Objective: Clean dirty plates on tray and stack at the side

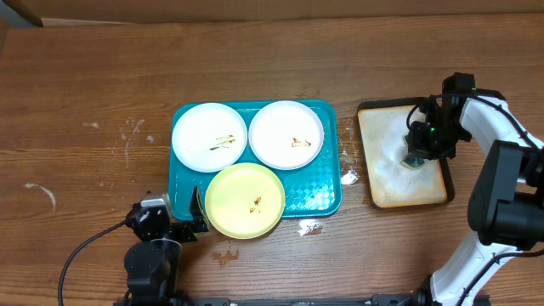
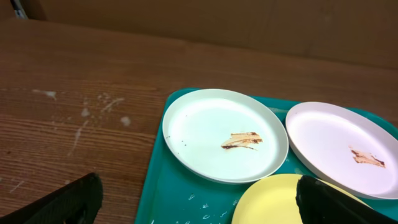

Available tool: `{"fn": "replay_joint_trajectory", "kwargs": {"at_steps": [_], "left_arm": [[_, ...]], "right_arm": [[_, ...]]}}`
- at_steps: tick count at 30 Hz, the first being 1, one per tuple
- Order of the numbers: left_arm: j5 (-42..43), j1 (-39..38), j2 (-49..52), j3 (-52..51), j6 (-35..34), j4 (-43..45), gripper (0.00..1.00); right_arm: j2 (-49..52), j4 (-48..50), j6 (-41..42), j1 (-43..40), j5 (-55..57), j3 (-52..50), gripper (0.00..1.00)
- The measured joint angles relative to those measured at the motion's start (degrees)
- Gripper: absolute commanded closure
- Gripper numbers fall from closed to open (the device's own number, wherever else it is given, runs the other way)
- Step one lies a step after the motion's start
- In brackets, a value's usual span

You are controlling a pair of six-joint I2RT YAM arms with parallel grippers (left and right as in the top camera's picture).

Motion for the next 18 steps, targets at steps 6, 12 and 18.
{"fn": "replay_joint_trajectory", "kwargs": {"at_steps": [6, 12, 18], "left_arm": [[-0.2, 0.0, 0.0, 0.0, 0.0, 1.9, 0.00], [2.4, 0.0, 0.0, 0.0, 0.0, 2.9, 0.00], [4.8, 0.0, 0.8, 4.8, 0.0, -1.6, 0.00]], "right_arm": [[0.0, -0.5, 0.0, 0.0, -0.2, 0.0, 0.96], [0.0, -0.7, 0.0, 0.0, -0.4, 0.0, 0.96], [0.0, -1.1, 0.0, 0.0, -1.1, 0.0, 0.96]]}}
